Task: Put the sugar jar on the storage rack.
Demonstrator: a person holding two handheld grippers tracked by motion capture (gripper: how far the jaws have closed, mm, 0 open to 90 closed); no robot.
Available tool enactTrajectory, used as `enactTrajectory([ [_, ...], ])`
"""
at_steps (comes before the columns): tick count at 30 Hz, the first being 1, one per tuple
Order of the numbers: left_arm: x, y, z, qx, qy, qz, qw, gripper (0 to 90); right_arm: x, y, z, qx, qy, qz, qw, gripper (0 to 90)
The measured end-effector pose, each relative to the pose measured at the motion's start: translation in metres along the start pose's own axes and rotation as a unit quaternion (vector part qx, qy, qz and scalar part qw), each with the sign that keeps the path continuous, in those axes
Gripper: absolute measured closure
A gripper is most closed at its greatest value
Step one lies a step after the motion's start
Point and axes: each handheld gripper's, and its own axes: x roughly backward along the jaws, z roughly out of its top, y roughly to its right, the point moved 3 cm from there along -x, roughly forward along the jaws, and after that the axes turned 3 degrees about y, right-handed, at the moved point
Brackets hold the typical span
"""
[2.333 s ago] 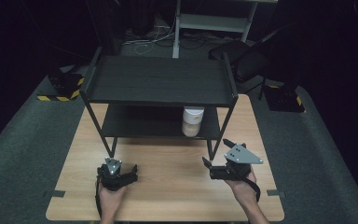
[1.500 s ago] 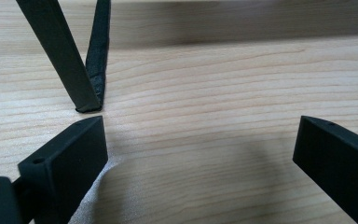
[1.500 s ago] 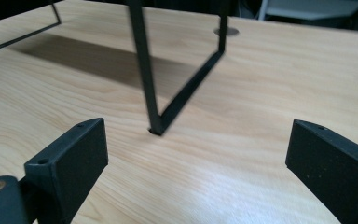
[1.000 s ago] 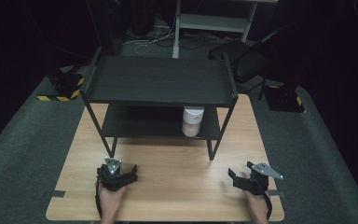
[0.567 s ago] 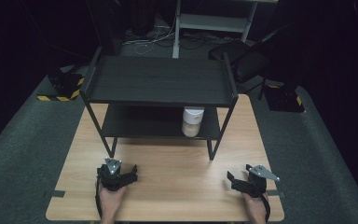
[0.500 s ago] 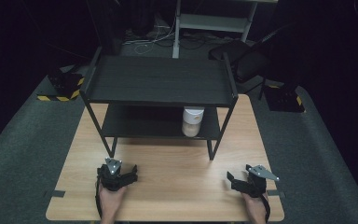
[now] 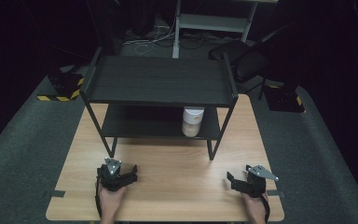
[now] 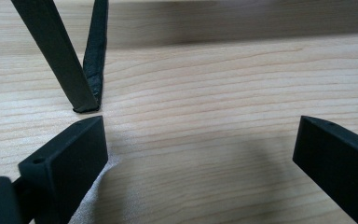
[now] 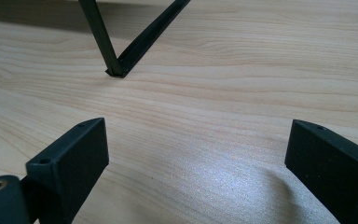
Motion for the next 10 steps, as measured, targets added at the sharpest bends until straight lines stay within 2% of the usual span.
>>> enactTrajectory([
  [10,0.0003,-0.0001,-0.0003,0.000,0.001,0.000,1.0000,3.2,0.0001,0.0001,-0.0003,0.001,0.001,0.001,1.0000,5.6],
])
